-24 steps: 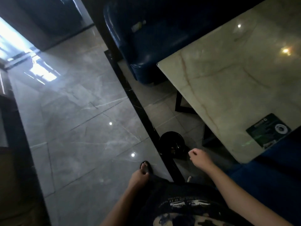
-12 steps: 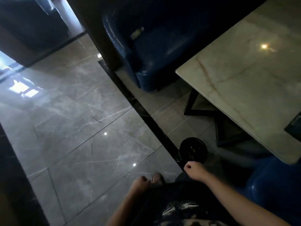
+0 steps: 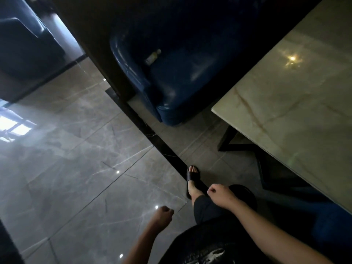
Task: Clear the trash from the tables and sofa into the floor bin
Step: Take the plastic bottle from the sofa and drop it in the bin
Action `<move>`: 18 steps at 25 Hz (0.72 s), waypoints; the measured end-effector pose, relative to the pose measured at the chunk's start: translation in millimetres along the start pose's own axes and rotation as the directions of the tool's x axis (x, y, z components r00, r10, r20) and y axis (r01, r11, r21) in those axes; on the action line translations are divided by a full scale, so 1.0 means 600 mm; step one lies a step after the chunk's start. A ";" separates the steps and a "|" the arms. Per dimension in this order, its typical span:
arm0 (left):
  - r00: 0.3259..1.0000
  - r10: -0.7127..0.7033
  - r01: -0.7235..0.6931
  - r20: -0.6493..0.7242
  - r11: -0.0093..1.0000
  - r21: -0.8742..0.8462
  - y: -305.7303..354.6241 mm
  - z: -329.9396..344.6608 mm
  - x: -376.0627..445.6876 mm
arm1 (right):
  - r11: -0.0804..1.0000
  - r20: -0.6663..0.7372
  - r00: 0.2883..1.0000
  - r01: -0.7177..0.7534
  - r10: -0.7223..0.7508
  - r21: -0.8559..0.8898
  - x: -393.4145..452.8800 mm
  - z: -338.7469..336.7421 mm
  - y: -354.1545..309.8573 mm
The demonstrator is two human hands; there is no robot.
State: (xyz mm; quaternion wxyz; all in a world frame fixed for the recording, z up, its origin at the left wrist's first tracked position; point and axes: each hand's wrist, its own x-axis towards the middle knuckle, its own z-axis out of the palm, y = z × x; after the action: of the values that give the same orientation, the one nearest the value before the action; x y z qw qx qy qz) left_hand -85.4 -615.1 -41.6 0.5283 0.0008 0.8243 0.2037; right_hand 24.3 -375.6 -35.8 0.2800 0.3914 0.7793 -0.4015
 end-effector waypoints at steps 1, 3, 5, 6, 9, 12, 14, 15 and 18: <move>1.000 -0.001 0.001 -0.011 1.000 -0.010 0.024 -0.030 0.023 | 1.000 0.027 1.000 -0.006 0.006 -0.005 0.031 -0.017 -0.021; 1.000 -0.009 0.008 -0.022 1.000 -0.026 0.071 -0.085 0.067 | 1.000 0.082 0.997 -0.013 0.014 -0.009 0.096 -0.058 -0.064; 0.999 -0.034 0.034 -0.025 0.999 -0.017 0.120 -0.137 0.109 | 1.000 0.079 0.997 -0.018 0.017 0.011 0.160 -0.113 -0.109; 0.998 -0.052 0.052 -0.031 0.999 -0.003 0.150 -0.162 0.127 | 0.999 0.046 0.999 -0.020 0.018 0.027 0.192 -0.144 -0.133; 0.997 -0.034 0.035 -0.072 0.999 0.019 0.247 -0.237 0.181 | 0.997 -0.048 0.999 0.007 -0.003 0.078 0.281 -0.227 -0.199; 0.991 0.058 -0.041 -0.122 0.990 0.134 0.342 -0.293 0.203 | 0.995 -0.062 0.998 0.001 0.005 0.100 0.335 -0.283 -0.244; 0.989 0.109 -0.090 -0.103 0.981 0.170 0.384 -0.317 0.224 | 0.992 -0.049 0.999 -0.016 0.022 0.123 0.371 -0.301 -0.272; 0.986 0.126 -0.102 -0.110 0.974 0.202 0.402 -0.329 0.240 | 0.991 -0.045 0.999 -0.018 0.024 0.131 0.387 -0.309 -0.287; 0.983 0.179 -0.157 -0.045 0.940 0.303 0.453 -0.369 0.293 | 0.991 -0.001 1.000 -0.025 0.025 0.133 0.441 -0.336 -0.326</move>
State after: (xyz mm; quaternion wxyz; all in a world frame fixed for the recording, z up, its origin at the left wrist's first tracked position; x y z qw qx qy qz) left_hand -414.3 -402.0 -23.9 0.4727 0.1437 0.8610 0.1211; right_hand -305.5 -175.9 -49.9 0.2571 0.4196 0.7462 -0.4483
